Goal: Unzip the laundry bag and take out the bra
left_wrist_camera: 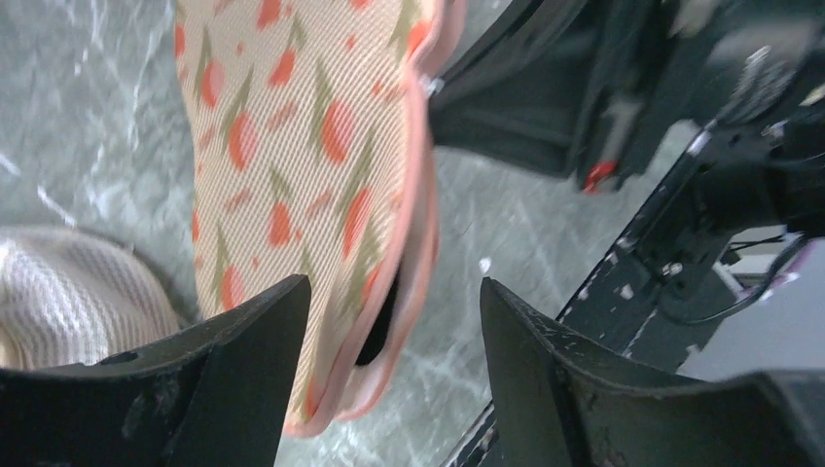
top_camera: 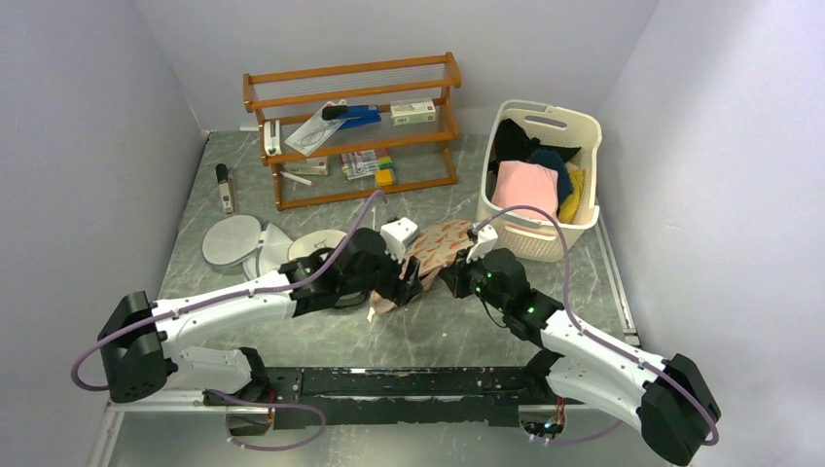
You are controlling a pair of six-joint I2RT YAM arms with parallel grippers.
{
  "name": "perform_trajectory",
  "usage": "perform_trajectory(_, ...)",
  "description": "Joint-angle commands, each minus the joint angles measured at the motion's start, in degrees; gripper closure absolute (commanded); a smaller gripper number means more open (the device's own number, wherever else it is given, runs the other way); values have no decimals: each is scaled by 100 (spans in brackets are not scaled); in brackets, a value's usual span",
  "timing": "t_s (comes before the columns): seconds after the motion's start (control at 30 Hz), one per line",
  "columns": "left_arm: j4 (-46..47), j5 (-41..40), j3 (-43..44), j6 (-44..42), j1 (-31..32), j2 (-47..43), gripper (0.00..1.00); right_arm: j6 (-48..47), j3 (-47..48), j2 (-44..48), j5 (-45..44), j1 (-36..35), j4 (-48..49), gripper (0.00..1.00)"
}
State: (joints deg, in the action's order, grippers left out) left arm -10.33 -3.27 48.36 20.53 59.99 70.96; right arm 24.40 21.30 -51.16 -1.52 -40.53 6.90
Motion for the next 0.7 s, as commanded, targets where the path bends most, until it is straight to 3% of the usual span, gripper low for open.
perform_trajectory(0.0, 207, 462, 585, -250, -22, 331, 24, -69, -40, 33, 268, 44, 313, 100)
perform_trajectory(0.4, 226, 53, 1068, -302, -22, 1404, 36, 146, -201, 25, 512, 33, 652, 100)
perform_trajectory(0.67, 229, -150, 743, -209, -22, 1175, 68, 184, -212, -1, 476, 37, 618, 100)
